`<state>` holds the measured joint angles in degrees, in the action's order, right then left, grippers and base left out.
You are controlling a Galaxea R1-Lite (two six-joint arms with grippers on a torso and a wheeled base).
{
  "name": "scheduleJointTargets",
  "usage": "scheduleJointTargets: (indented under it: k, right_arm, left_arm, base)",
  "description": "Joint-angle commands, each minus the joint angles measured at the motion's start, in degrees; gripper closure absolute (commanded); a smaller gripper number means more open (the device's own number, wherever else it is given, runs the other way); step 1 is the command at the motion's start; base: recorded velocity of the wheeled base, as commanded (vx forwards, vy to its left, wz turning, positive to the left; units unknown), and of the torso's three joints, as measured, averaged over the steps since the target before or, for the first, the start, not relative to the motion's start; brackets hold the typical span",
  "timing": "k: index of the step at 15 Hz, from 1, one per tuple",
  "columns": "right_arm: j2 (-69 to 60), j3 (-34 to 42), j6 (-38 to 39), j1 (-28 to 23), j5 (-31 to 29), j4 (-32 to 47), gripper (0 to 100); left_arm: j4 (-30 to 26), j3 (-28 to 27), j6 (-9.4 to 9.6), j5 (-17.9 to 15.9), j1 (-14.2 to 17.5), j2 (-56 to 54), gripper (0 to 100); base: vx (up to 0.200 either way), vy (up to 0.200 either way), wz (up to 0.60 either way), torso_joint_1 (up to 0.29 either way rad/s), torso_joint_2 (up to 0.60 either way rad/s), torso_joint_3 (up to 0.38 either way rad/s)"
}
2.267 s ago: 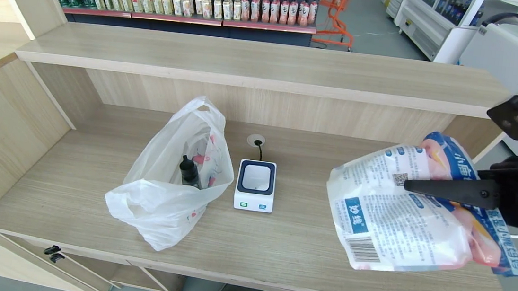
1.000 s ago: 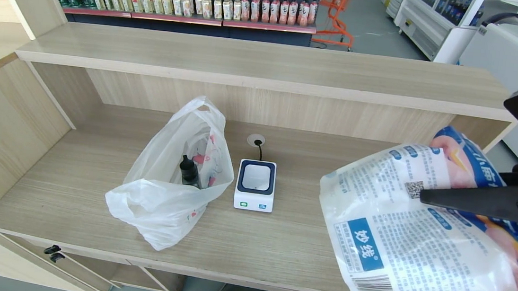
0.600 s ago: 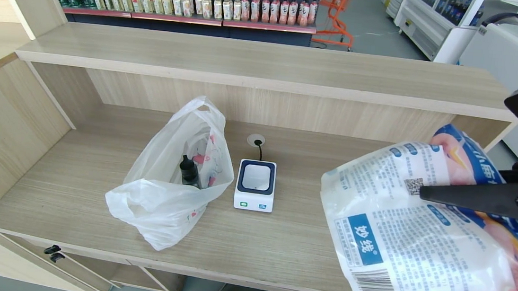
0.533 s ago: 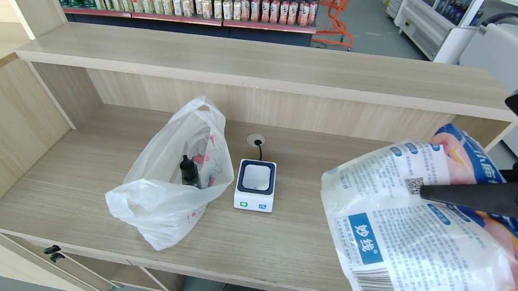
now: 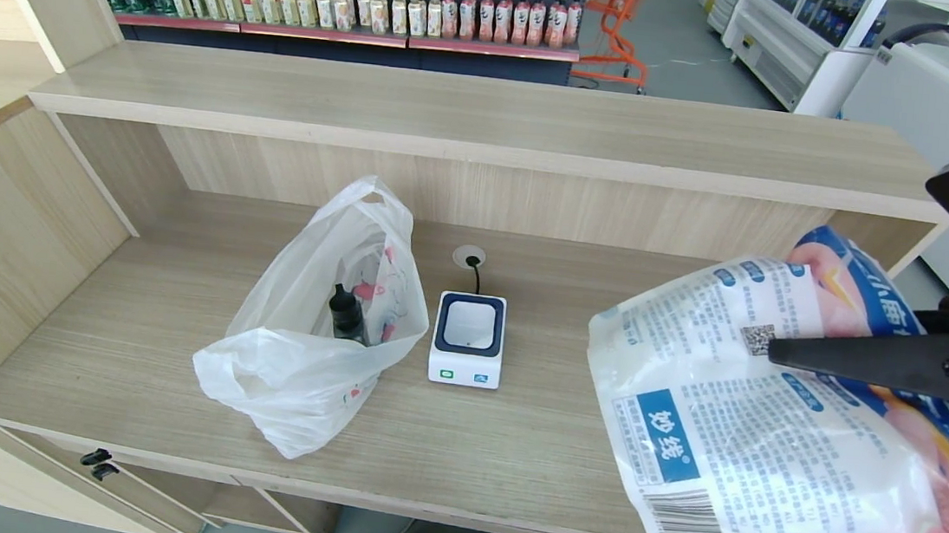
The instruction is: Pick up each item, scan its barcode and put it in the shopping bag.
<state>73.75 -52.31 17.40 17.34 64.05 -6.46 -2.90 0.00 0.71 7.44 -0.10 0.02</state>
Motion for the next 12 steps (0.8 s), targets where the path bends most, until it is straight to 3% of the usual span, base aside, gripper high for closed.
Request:
scheduleJointTargets:
  k: [1,6,7,8,9,12]
  right_arm:
    - [0.0,0.1,0.0,0.1,0.0,0.0,100]
    - [-0.4,0.9,-3.0,-0.1,-0.2,0.0,100]
    - [-0.5,1.9,-8.3,-0.7,-1.2,0.0,100]
    - [-0.7,4.6,-23.1,-2.4,-7.4,0.1,100]
    - [-1.6,6.0,-31.7,-3.7,-13.4,0.6,100]
    - [-3.7,7.4,-47.6,-10.1,-24.3,0.7,100]
  left_arm:
    - [0.0,0.0,0.00,0.0,0.0,0.0,0]
    - [0.0,0.0,0.00,0.0,0.0,0.0,0]
    - [0.0,0.0,0.00,0.0,0.0,0.0,0]
    - [0.0,0.0,0.00,0.0,0.0,0.0,0]
    - [0.0,0.0,0.00,0.0,0.0,0.0,0]
    - [0.0,0.0,0.00,0.0,0.0,0.0,0]
  base:
    - [0.000,0.000,0.00,0.000,0.00,0.000]
    - [0.000,0.000,0.00,0.000,0.00,0.000]
    - [0.000,0.000,0.00,0.000,0.00,0.000]
    - [0.000,0.000,0.00,0.000,0.00,0.000]
    - [0.000,0.000,0.00,0.000,0.00,0.000]
    - [0.000,0.000,0.00,0.000,0.00,0.000]
